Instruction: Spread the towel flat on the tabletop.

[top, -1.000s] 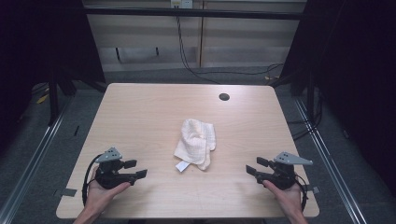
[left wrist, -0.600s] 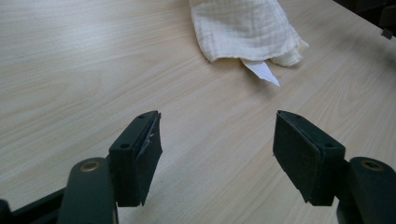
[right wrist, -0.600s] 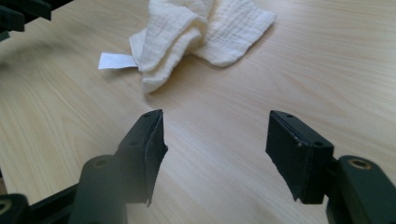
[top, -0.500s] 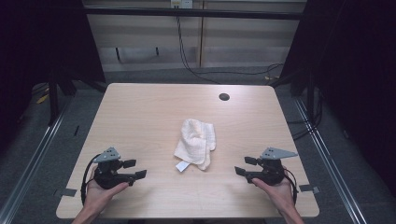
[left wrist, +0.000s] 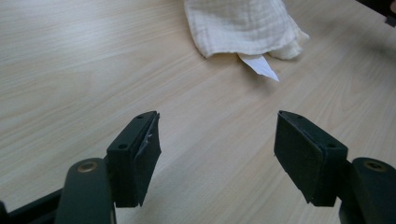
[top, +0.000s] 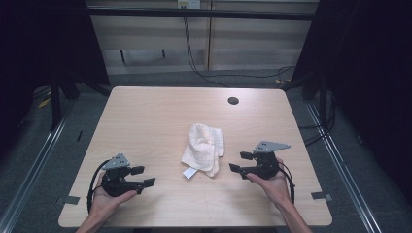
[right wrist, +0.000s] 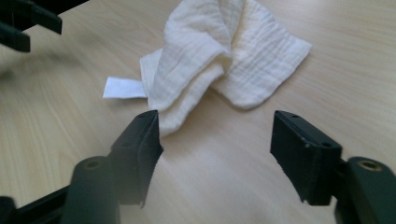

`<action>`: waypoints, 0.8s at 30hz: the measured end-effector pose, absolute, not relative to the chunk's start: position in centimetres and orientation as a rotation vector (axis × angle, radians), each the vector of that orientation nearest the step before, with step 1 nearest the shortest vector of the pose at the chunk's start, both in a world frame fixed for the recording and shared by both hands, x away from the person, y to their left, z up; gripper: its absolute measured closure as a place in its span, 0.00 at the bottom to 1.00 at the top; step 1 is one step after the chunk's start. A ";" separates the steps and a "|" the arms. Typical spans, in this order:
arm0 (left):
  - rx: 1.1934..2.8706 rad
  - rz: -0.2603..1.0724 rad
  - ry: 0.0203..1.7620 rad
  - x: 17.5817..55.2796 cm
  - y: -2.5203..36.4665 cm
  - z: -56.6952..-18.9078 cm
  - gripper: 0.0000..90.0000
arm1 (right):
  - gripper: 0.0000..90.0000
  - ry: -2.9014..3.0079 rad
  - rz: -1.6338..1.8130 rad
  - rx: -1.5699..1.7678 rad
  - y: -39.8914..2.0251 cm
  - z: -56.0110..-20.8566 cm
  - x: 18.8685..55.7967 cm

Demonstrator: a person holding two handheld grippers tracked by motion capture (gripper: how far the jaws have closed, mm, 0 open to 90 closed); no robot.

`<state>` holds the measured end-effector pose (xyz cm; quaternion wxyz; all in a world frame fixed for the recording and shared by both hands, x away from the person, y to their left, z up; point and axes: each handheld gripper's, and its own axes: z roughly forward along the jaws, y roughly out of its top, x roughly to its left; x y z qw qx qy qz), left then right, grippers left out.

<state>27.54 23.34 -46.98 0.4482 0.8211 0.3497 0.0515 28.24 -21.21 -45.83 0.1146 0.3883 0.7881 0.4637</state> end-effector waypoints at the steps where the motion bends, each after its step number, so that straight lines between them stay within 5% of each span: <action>1: 2.016 0.116 0.867 27.5 23.4 -46.9 0.34 | 0.35 2.312 1.359 1.124 -21.0 -45.7 28.7; 24: 2.002 0.112 0.896 27.6 24.2 -47.0 0.33 | 0.29 2.535 1.292 1.056 -15.4 -47.6 38.2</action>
